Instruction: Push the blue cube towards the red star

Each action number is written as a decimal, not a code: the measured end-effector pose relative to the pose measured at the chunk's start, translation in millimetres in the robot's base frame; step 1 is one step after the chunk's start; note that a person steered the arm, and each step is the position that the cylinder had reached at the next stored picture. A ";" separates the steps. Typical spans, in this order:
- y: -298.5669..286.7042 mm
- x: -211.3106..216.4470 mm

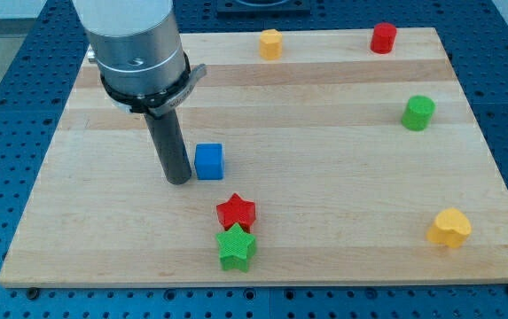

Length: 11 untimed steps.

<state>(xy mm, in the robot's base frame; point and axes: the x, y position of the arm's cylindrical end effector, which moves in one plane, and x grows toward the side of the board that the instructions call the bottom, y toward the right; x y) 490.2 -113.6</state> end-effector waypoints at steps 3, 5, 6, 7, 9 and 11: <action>2.2 -16.4; 19.0 -25.9; 27.1 -33.1; 29.4 -42.9; 36.2 -56.1; 36.4 -42.8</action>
